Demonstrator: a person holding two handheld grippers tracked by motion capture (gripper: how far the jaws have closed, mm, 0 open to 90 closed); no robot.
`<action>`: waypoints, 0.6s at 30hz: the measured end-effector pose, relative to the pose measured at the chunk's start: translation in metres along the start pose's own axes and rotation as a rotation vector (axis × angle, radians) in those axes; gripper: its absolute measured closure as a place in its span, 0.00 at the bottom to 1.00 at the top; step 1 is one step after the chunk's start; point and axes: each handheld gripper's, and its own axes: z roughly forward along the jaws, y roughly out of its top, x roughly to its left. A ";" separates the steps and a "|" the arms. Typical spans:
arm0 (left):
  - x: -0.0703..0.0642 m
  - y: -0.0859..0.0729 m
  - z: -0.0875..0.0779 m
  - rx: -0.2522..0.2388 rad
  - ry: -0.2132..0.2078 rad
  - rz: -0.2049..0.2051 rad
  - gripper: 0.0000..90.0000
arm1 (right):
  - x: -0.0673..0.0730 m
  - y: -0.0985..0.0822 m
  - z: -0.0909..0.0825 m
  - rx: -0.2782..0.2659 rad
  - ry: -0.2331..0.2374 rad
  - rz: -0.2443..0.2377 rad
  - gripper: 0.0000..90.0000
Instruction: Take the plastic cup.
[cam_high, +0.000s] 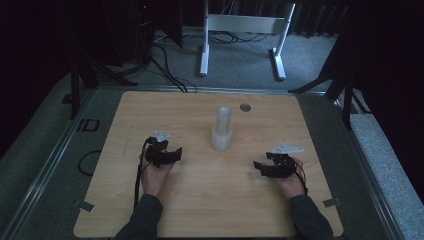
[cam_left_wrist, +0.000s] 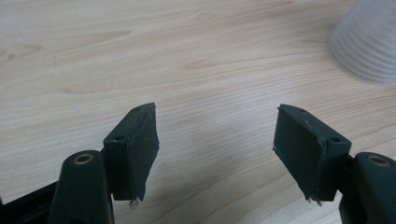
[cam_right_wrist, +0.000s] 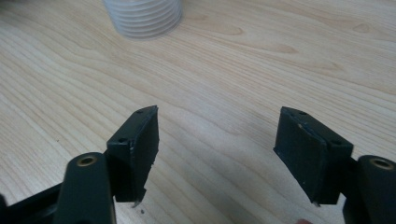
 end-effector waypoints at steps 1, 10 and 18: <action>-0.001 0.001 0.000 -0.006 -0.002 0.004 0.34 | 0.001 0.000 0.000 0.002 -0.004 -0.003 0.35; -0.009 0.010 -0.002 -0.068 -0.035 0.015 0.36 | 0.003 0.003 -0.004 -0.018 0.000 -0.015 0.45; -0.020 0.019 -0.001 -0.082 -0.032 0.056 0.39 | 0.006 0.010 -0.008 -0.031 0.016 -0.035 0.51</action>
